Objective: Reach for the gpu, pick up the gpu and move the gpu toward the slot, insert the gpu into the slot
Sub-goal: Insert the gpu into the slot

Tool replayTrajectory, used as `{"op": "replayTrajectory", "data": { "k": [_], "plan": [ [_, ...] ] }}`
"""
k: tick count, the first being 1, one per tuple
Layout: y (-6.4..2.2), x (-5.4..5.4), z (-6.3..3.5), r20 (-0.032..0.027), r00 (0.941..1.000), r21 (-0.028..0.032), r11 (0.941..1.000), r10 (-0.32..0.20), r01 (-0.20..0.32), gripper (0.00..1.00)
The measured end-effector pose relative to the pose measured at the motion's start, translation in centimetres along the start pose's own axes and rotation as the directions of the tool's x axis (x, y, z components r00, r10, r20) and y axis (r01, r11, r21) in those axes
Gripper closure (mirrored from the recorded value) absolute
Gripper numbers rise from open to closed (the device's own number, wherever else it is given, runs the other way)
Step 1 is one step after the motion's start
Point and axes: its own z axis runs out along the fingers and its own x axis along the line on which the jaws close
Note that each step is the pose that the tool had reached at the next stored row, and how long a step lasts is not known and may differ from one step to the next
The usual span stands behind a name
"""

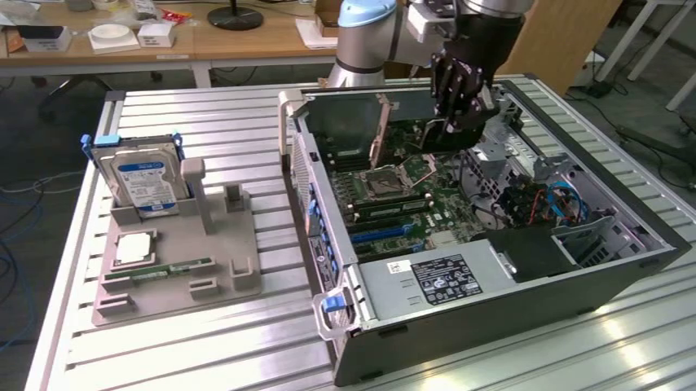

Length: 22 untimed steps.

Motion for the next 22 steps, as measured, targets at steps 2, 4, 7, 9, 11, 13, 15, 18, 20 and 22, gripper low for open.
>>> {"op": "replayTrajectory", "data": {
  "k": [2,4,7,9,11,13,15,18,20,22],
  "plan": [
    [0.05,0.1,0.24,-0.0002,1.0000,-0.0001,1.0000,0.000,0.000,0.73],
    [0.13,0.2,0.33,-0.0001,1.0000,0.0000,1.0000,0.000,0.000,0.73],
    [0.78,0.3,0.50,-0.0001,1.0000,0.0000,1.0000,0.000,0.000,0.73],
    [1.19,0.3,0.64,-0.0001,1.0000,0.0000,1.0000,0.000,0.000,0.73],
    [1.21,0.5,0.73,-0.0003,1.0000,-0.0002,1.0000,0.000,0.000,0.73],
    [1.21,0.8,0.80,-0.0001,1.0000,0.0000,1.0000,0.000,0.000,0.73],
    [1.21,1.2,0.84,-0.0001,1.0000,-0.0001,1.0000,0.000,0.000,0.73],
    [1.66,1.3,1.06,-0.0001,1.0000,0.0002,1.0000,0.007,-0.007,0.73],
    [1.99,1.3,1.31,-0.0001,0.9999,0.0004,0.9999,0.012,-0.012,0.73],
    [2.11,1.4,1.64,-0.0001,0.9999,0.0004,0.9999,0.012,-0.012,0.73]
  ]
}}
